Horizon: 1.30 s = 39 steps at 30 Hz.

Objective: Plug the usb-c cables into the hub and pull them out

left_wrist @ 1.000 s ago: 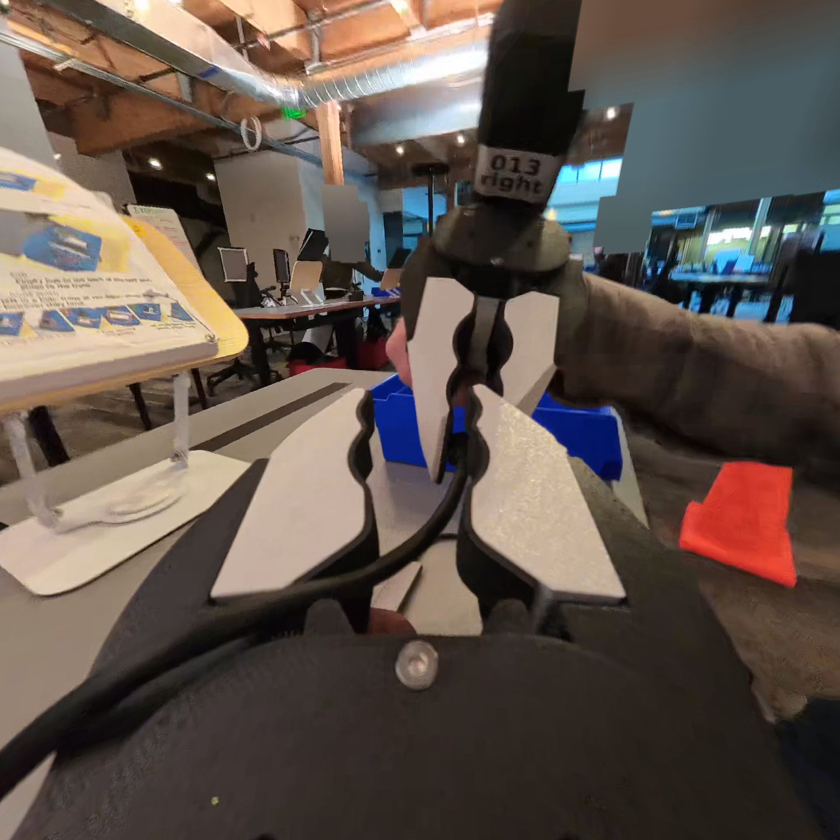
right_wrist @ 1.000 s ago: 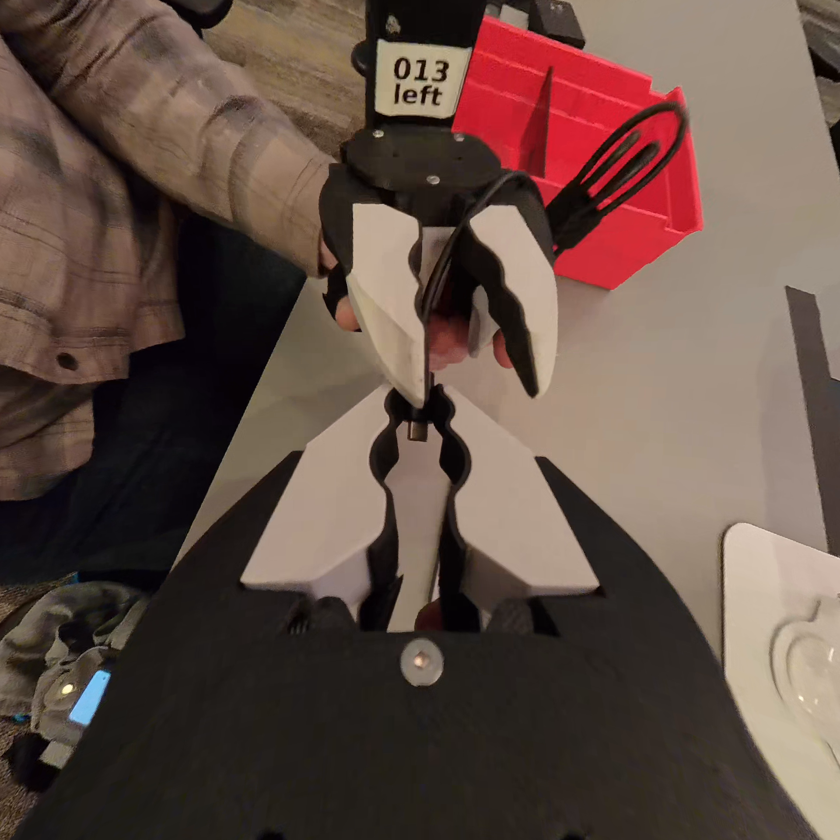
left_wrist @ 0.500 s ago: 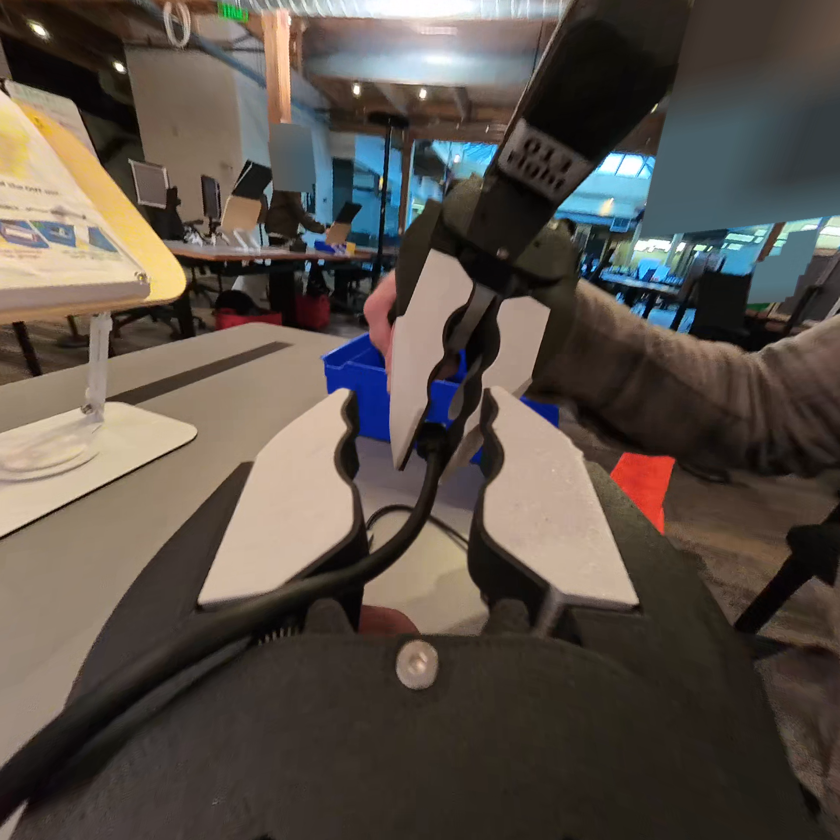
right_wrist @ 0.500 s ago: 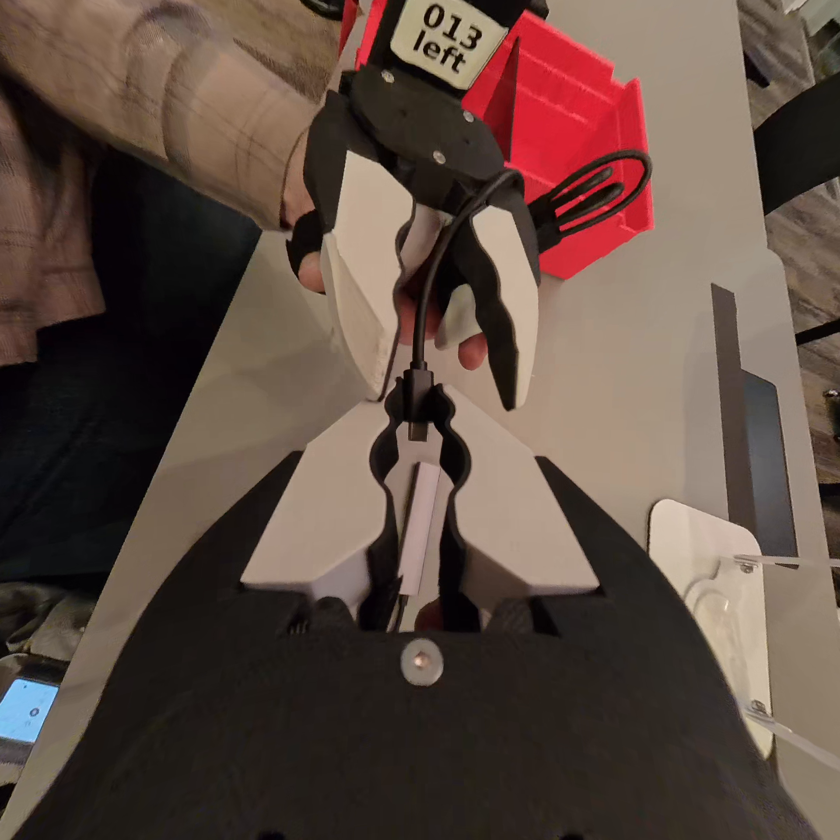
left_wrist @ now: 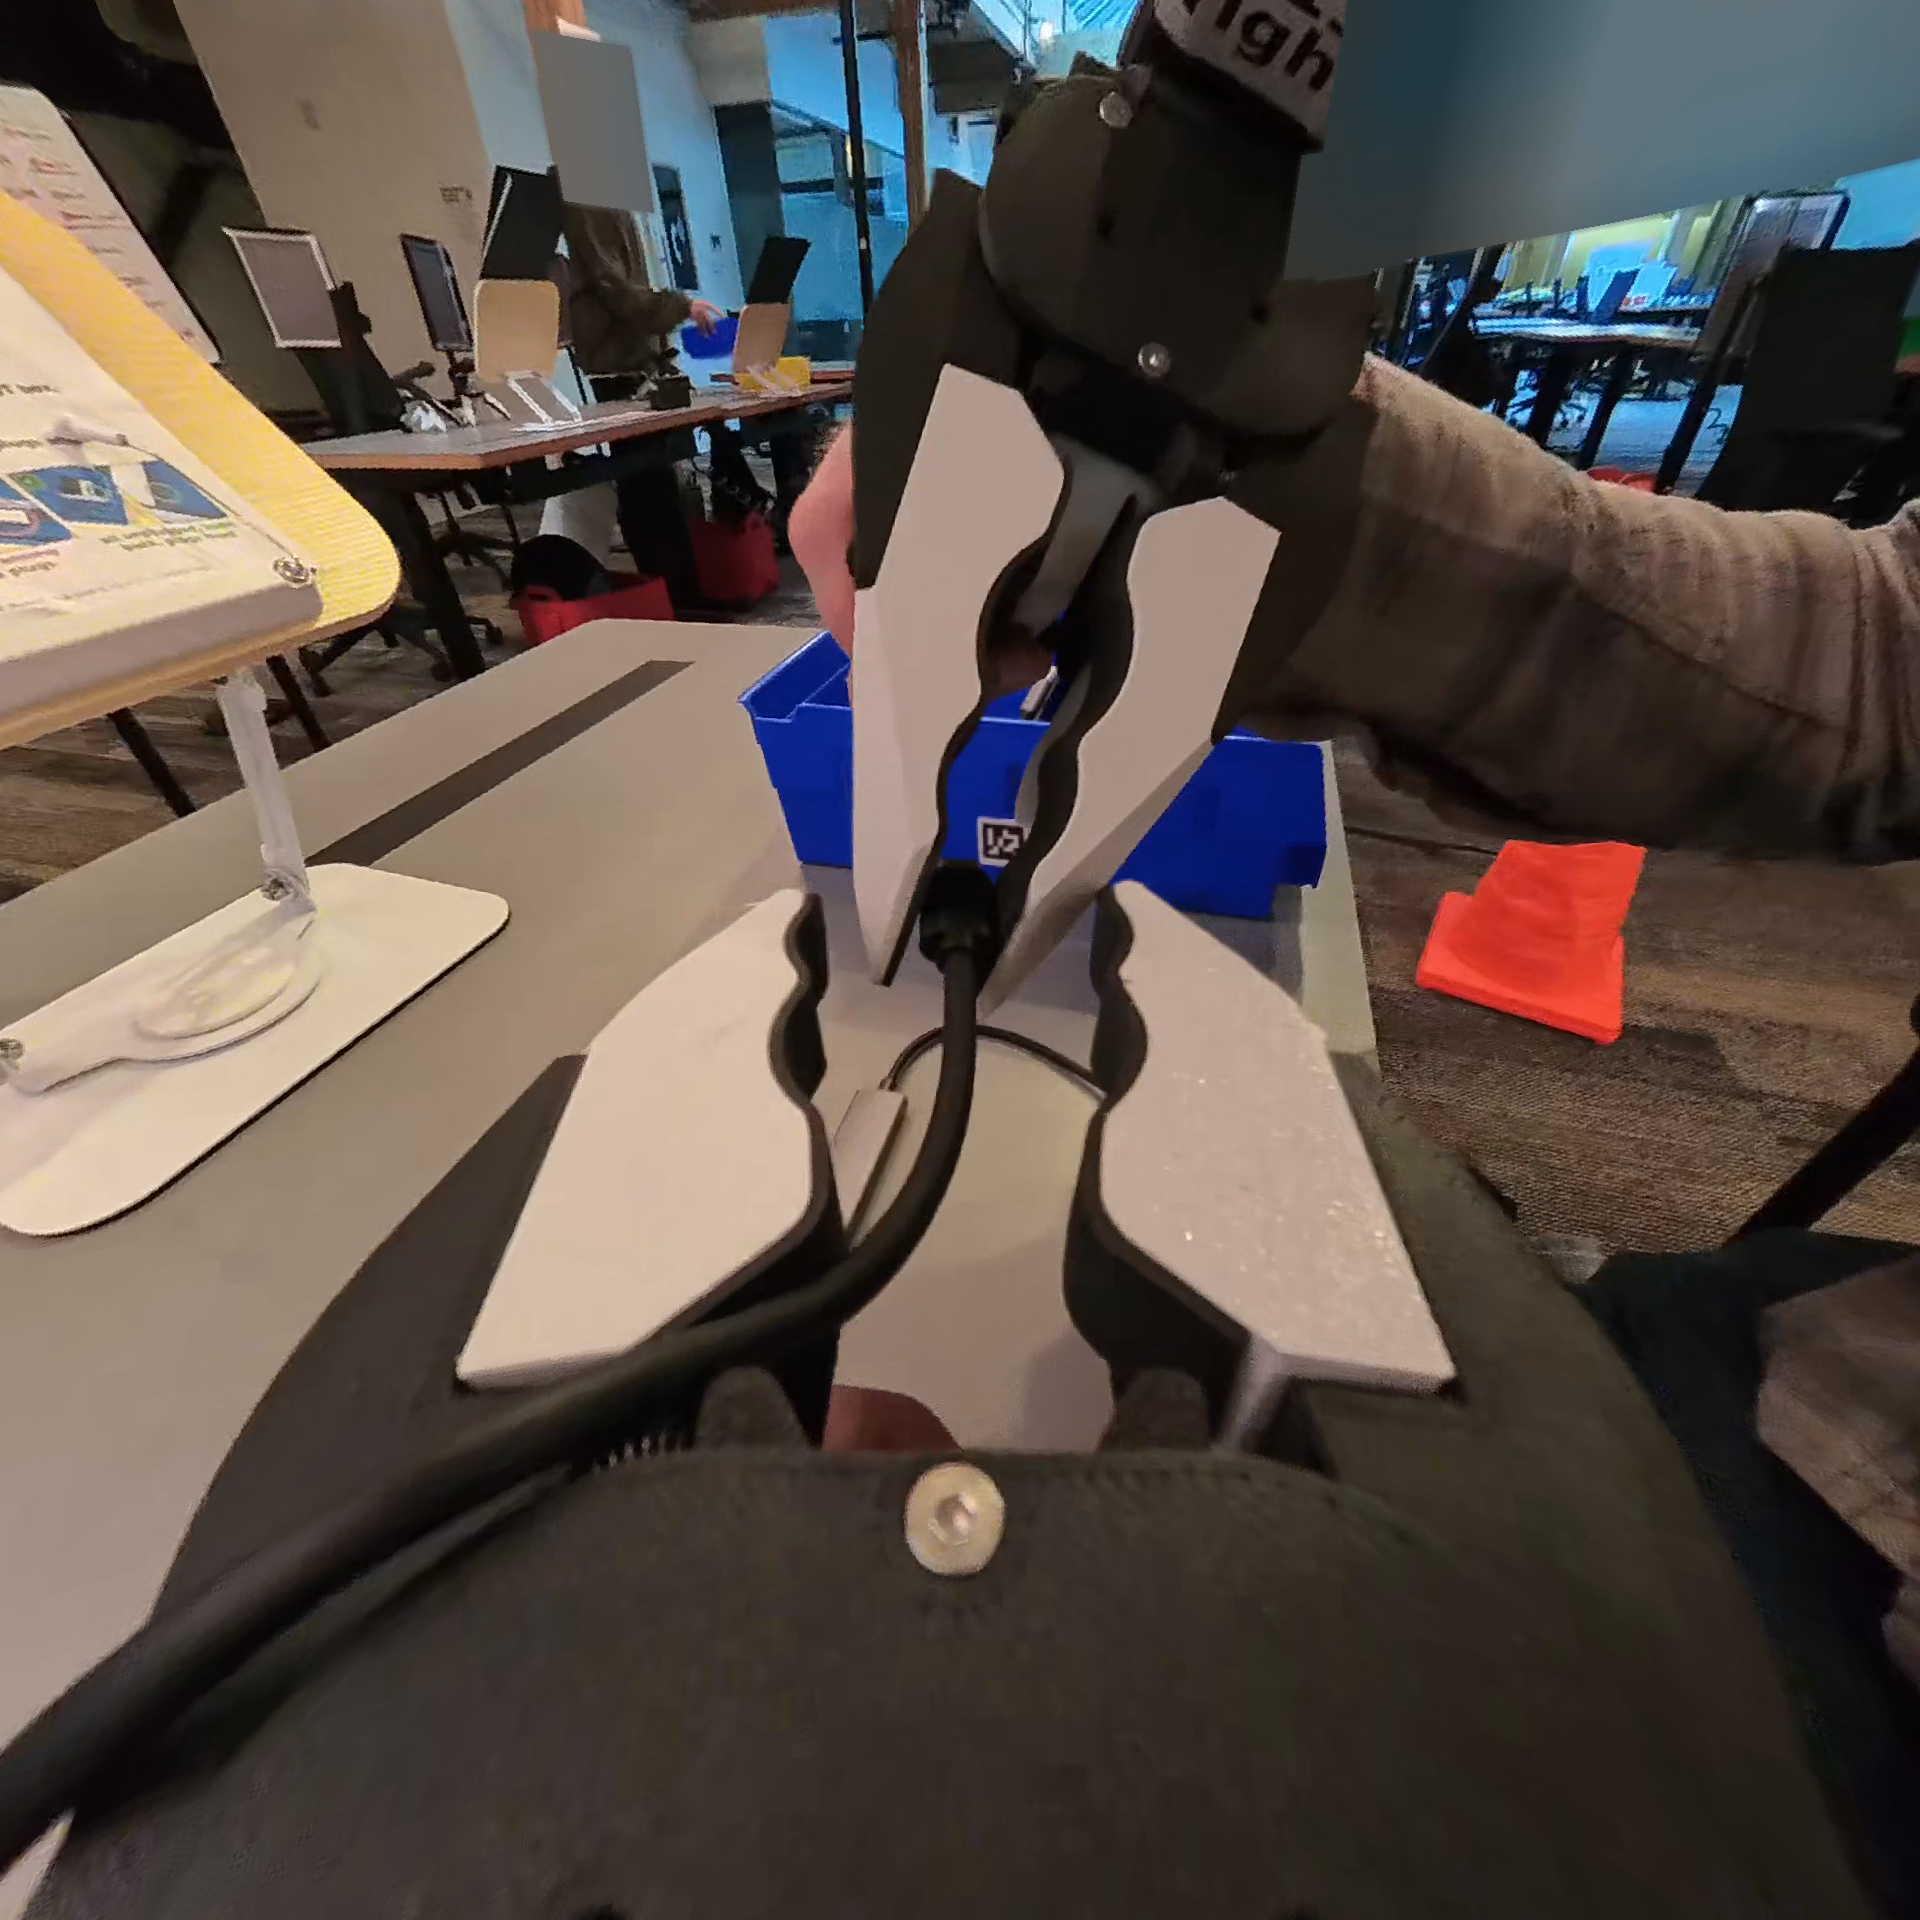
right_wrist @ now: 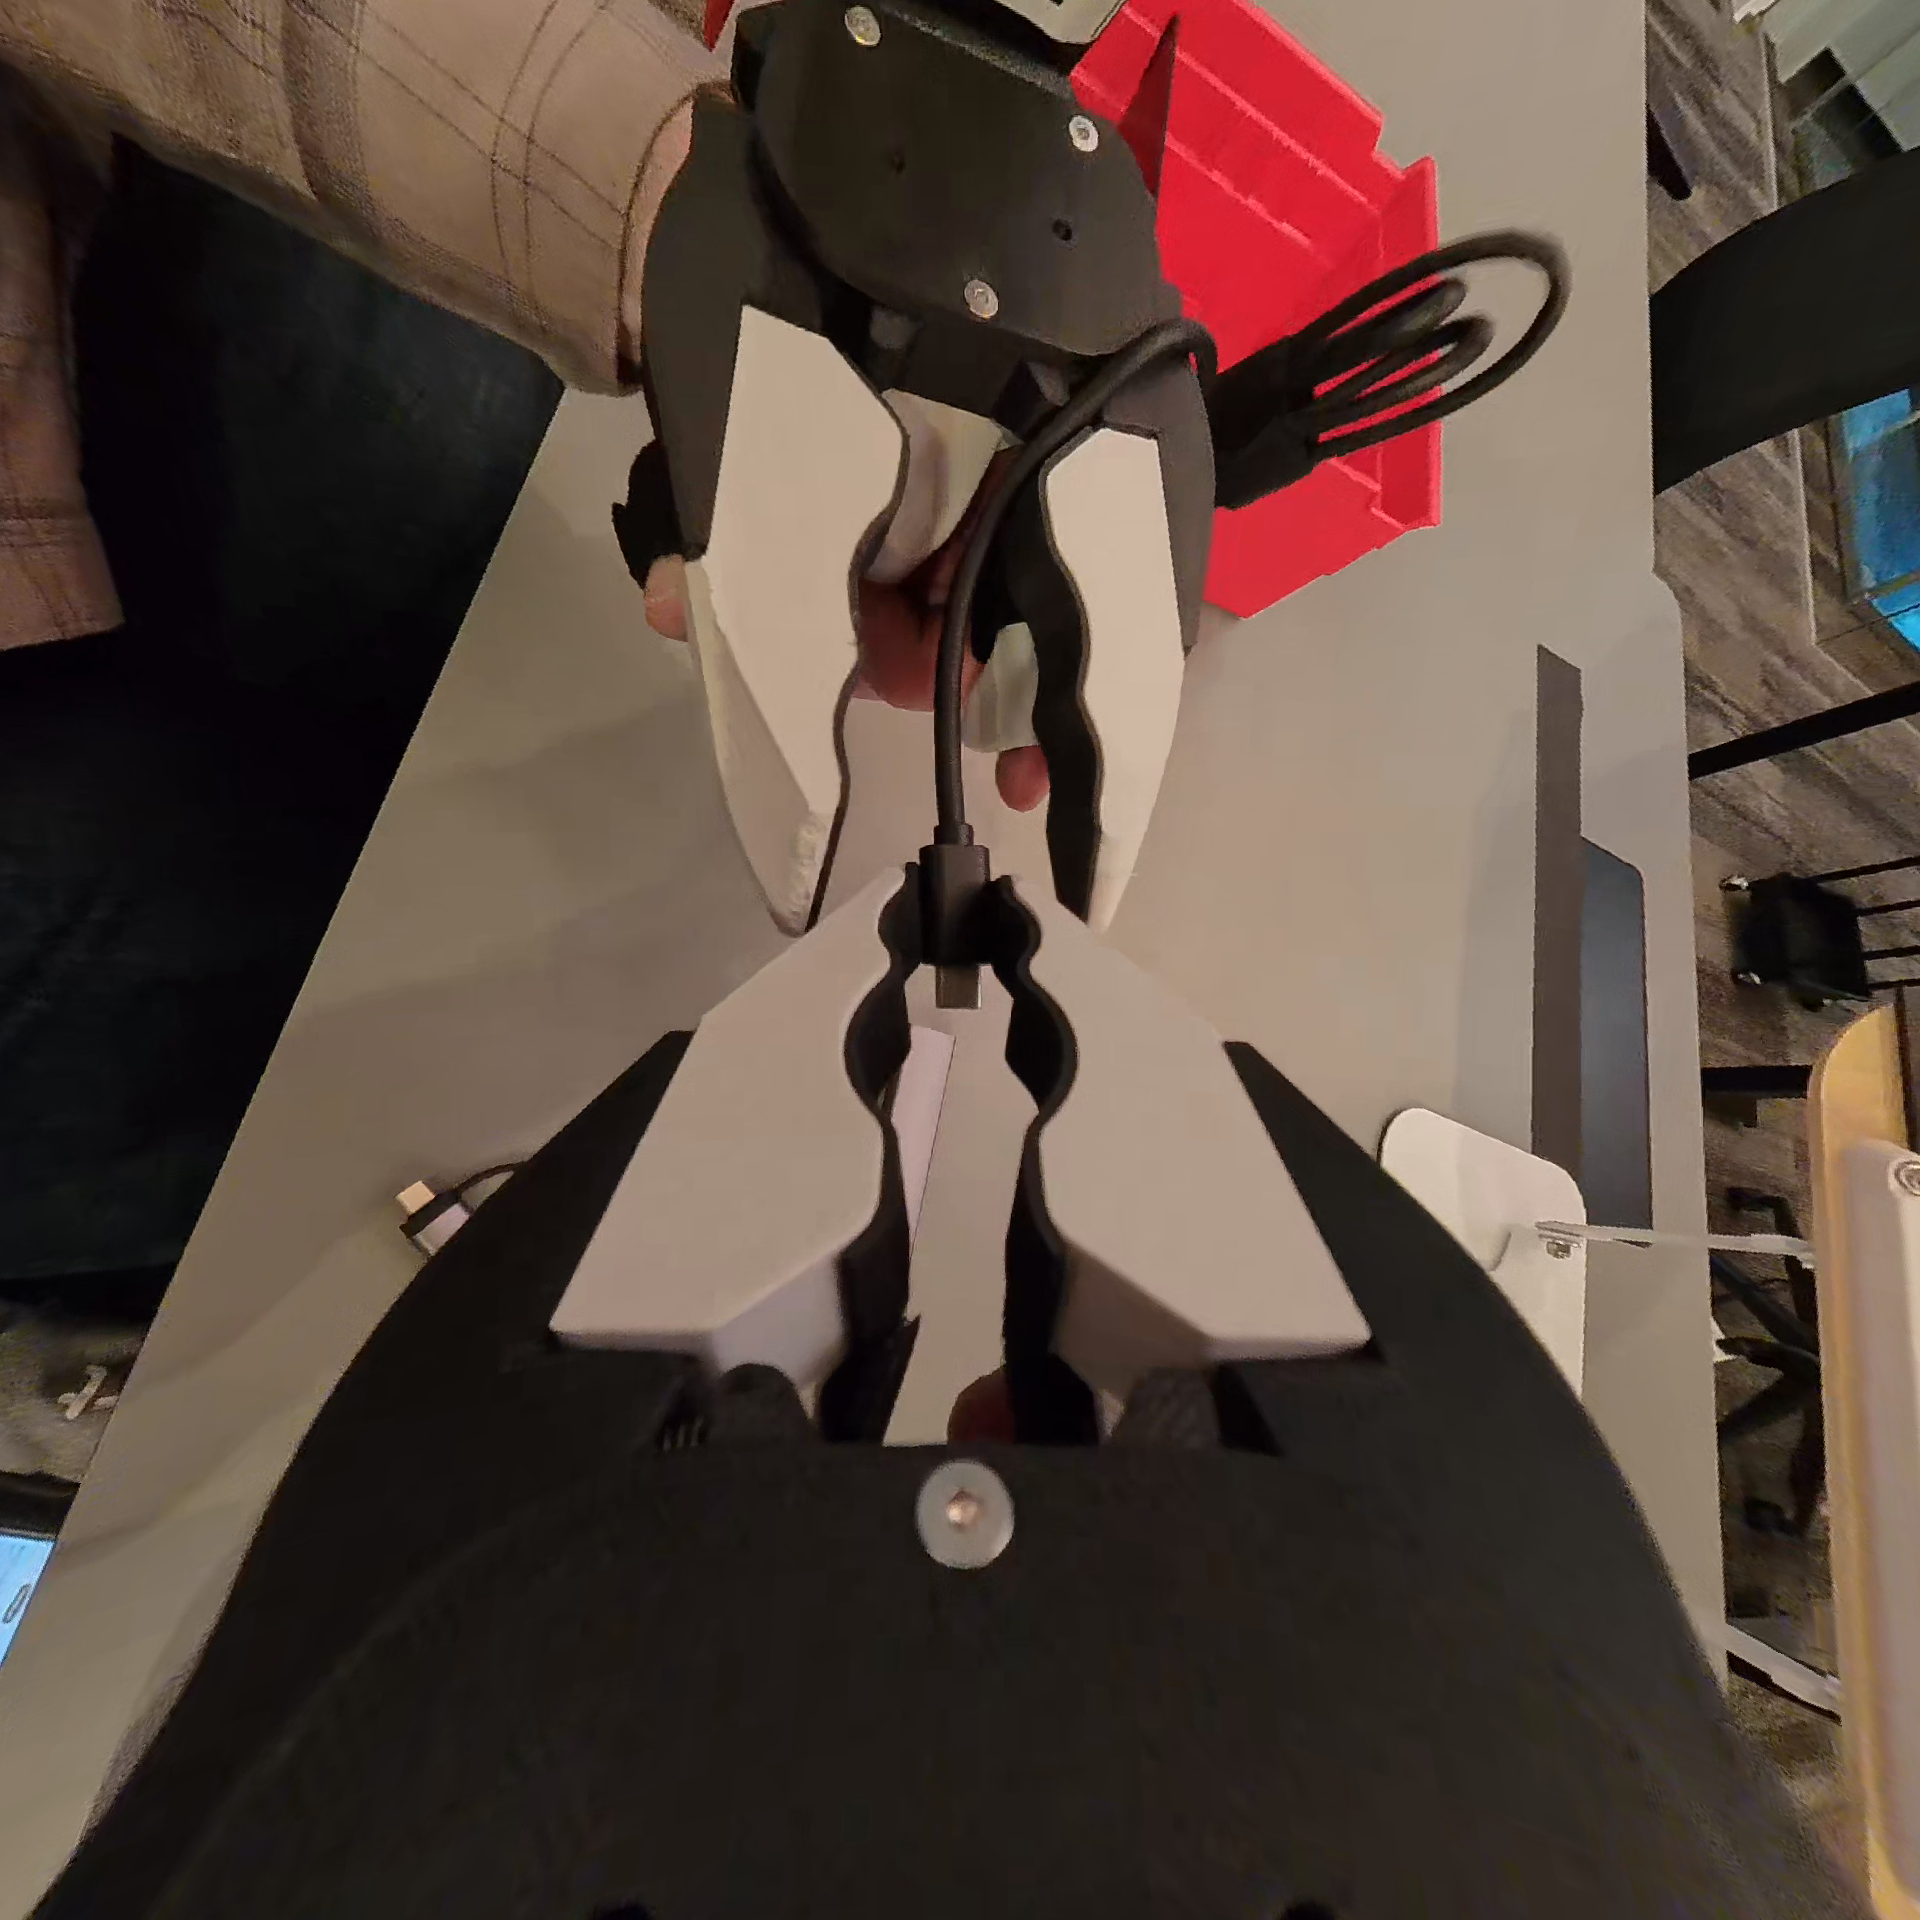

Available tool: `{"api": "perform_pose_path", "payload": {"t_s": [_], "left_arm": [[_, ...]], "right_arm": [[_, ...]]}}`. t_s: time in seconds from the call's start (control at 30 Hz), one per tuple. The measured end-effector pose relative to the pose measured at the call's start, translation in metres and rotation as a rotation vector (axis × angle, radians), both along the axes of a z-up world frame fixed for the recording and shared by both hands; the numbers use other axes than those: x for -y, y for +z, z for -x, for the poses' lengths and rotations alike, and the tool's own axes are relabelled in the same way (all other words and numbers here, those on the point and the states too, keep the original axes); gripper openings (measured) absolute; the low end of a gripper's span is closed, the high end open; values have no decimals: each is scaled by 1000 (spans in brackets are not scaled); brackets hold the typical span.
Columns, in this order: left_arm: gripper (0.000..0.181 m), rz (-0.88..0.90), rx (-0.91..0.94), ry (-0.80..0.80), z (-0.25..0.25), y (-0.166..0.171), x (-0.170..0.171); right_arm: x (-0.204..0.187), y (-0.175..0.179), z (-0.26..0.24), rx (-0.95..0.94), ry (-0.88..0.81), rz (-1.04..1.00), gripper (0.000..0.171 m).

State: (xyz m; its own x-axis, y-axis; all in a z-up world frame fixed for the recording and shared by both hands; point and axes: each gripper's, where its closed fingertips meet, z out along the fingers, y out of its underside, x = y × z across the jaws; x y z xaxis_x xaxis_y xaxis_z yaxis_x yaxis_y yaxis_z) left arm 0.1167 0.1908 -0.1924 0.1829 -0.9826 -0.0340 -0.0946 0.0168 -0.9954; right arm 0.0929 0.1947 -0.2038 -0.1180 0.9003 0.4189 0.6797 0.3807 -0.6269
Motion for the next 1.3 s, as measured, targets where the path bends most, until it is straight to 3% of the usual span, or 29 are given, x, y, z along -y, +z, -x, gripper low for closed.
{"api": "perform_pose_path", "payload": {"t_s": [0.43, 1.03, 1.3], "left_arm": [[40, 8, -5, -70, -4, 5, 17], [39, -54, -41, -77, -7, 9, 25], [36, -108, -33, -80, -6, 13, 28]], "right_arm": [[17, 5, -2, -105, 15, 120, 9], [26, 9, -12, -148, -65, 83, 10], [29, 11, -11, -248, -65, 242, 10]]}}
